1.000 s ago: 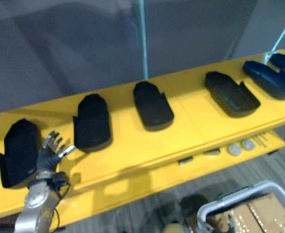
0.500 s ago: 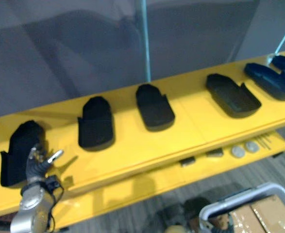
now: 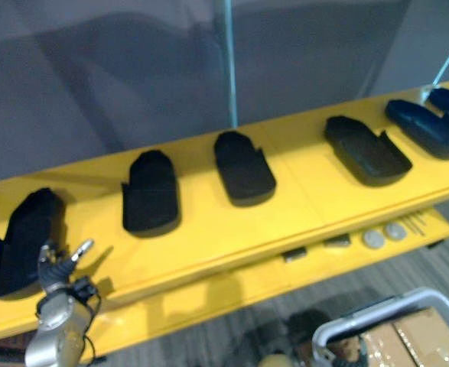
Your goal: Walk over and take plastic housings, then place them on the shelf
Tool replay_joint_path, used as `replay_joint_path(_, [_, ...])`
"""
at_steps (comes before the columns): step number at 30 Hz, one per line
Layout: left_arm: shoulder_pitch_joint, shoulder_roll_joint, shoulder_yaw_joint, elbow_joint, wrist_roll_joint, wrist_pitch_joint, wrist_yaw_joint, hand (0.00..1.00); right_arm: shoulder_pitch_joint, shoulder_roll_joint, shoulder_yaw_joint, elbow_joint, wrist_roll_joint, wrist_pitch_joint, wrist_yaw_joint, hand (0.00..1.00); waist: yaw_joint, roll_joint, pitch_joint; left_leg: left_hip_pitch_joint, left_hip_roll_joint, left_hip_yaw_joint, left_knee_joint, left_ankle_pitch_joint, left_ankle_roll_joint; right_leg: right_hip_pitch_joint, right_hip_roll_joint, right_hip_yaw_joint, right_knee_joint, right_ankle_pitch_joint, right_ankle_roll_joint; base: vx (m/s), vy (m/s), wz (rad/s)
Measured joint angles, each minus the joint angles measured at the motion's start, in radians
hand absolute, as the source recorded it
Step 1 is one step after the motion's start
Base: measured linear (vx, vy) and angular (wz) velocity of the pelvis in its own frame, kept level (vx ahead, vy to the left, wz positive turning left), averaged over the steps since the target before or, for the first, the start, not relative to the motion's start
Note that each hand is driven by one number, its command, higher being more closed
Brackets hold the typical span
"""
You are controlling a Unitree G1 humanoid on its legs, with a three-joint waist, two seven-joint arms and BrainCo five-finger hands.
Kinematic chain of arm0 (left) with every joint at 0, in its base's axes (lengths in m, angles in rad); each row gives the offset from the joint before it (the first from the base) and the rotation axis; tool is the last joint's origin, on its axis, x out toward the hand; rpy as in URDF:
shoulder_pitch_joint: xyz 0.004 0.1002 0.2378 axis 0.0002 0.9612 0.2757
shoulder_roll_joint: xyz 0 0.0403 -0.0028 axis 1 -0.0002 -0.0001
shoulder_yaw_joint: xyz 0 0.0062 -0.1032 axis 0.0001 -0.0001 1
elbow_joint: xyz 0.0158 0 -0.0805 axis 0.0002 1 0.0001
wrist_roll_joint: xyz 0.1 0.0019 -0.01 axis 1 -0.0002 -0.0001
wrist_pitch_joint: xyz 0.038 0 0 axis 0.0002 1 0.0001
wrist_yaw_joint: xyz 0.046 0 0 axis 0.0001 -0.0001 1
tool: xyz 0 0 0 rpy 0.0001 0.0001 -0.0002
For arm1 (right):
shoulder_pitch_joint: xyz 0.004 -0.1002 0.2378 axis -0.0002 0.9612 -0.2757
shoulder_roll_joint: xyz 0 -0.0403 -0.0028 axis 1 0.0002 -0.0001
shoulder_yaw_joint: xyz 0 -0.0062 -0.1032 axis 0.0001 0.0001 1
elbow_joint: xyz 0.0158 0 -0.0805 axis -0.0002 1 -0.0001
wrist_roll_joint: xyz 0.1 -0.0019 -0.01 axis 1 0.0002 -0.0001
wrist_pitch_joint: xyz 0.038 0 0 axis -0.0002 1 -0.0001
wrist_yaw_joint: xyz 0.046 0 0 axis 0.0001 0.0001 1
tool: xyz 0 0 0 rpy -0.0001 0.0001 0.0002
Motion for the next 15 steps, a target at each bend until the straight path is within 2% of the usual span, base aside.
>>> replay_joint_path(1, [0.0, 0.0, 0.0, 0.0, 0.003, -0.017, -0.002, 0.0, 0.0, 0.0, 0.0, 0.0, 0.0, 0.0, 0.0, 0.0, 0.0, -0.001, 0.0, 0.0, 0.0, 0.0, 0.0, 0.0, 0.0, 0.0, 0.0, 0.0, 0.0, 0.0, 0.0, 0.0, 0.0, 0.0])
replay_joint_path(3, [-0.002, -0.001, -0.001, -0.005, 0.048, -0.105, -0.015, 0.0, 0.0, 0.0, 0.0, 0.0, 0.0, -0.001, 0.0, 0.0, -0.001, -0.002, 0.001, 0.0, 0.0, 0.0, 0.0, 0.0, 0.0, 0.0, 0.0, 0.0, 0.0, 0.0, 0.0, 0.0, 0.0, 0.0])
replay_joint_path(4, [-0.002, -0.001, -0.002, -0.009, 0.068, -0.135, -0.013, 0.0, 0.0, 0.0, 0.0, 0.0, 0.0, -0.002, 0.0, 0.0, -0.001, -0.001, 0.001, 0.0, -0.001, 0.0, 0.0, 0.0, 0.0, 0.0, -0.001, 0.0, 0.0, 0.0, 0.0, 0.0, 0.0, 0.0])
replay_joint_path(6, [-0.001, -0.023, -0.006, -0.102, 0.109, -0.252, 0.018, 0.0, 0.004, 0.0, -0.001, 0.003, 0.0, -0.004, -0.001, 0.0, 0.0, -0.003, 0.002, -0.009, -0.003, -0.001, 0.001, 0.0, 0.0, 0.0, -0.002, 0.0, 0.001, 0.0, 0.0, 0.0, 0.0, 0.06])
replay_joint_path(7, [-0.001, -0.031, -0.009, -0.13, 0.12, -0.29, 0.031, 0.0, 0.005, 0.001, -0.001, 0.006, 0.001, -0.006, -0.001, 0.0, 0.001, -0.003, 0.002, -0.014, -0.003, -0.002, 0.002, 0.0, 0.0, -0.001, -0.002, -0.001, 0.001, 0.0, 0.0, 0.0, 0.0, 0.06])
replay_joint_path(9, [-0.001, -0.053, -0.011, -0.24, 0.16, -0.412, 0.107, 0.0, 0.008, 0.005, -0.002, 0.007, 0.001, -0.011, -0.002, 0.0, 0.001, -0.003, 0.002, -0.014, -0.004, -0.003, 0.001, 0.0, 0.0, -0.001, -0.003, -0.001, 0.001, 0.0, 0.0, 0.0, 0.0, 0.0])
replay_joint_path(10, [-0.001, -0.058, -0.011, -0.269, 0.179, -0.438, 0.143, 0.0, 0.009, 0.007, -0.002, 0.007, 0.001, -0.011, -0.003, 0.0, 0.0, -0.003, 0.002, -0.014, -0.004, -0.004, 0.001, 0.0, 0.0, -0.001, -0.002, -0.001, 0.001, 0.0, 0.0, 0.0, 0.0, 0.0])
replay_joint_path(12, [0.0, -0.097, -0.009, -0.379, 0.239, -0.54, 0.26, 0.0, 0.014, 0.019, -0.002, 0.007, 0.001, -0.011, -0.015, 0.0, 0.001, -0.002, 0.002, -0.014, -0.004, -0.009, 0.001, 0.0, 0.0, 0.001, -0.003, -0.001, 0.001, 0.0, 0.0, 0.0, 0.0, 0.0])
replay_joint_path(13, [-0.001, -0.107, -0.008, -0.399, 0.248, -0.567, 0.288, 0.0, 0.014, 0.023, -0.001, 0.007, 0.001, -0.011, -0.02, 0.0, 0.001, -0.002, 0.002, -0.013, -0.004, -0.009, 0.001, 0.0, 0.0, 0.001, -0.003, -0.001, 0.001, 0.0, 0.0, 0.0, 0.0, 0.0])
replay_joint_path(14, [0.0, -0.128, -0.007, -0.43, 0.283, -0.603, 0.346, 0.0, 0.015, 0.03, -0.001, 0.007, 0.001, -0.011, -0.022, 0.0, 0.001, -0.003, 0.002, -0.012, -0.004, -0.01, 0.001, 0.0, 0.0, 0.002, -0.003, -0.001, 0.001, 0.0, 0.0, 0.0, 0.0, 0.0])
replay_joint_path(15, [0.0, -0.143, -0.007, -0.455, 0.321, -0.617, 0.41, 0.0, 0.017, 0.035, 0.0, 0.007, 0.001, -0.011, -0.022, 0.0, 0.001, -0.003, 0.003, -0.011, -0.004, -0.011, 0.001, 0.0, 0.0, 0.005, -0.002, -0.002, 0.001, 0.0, 0.0, 0.0, 0.0, 0.0])
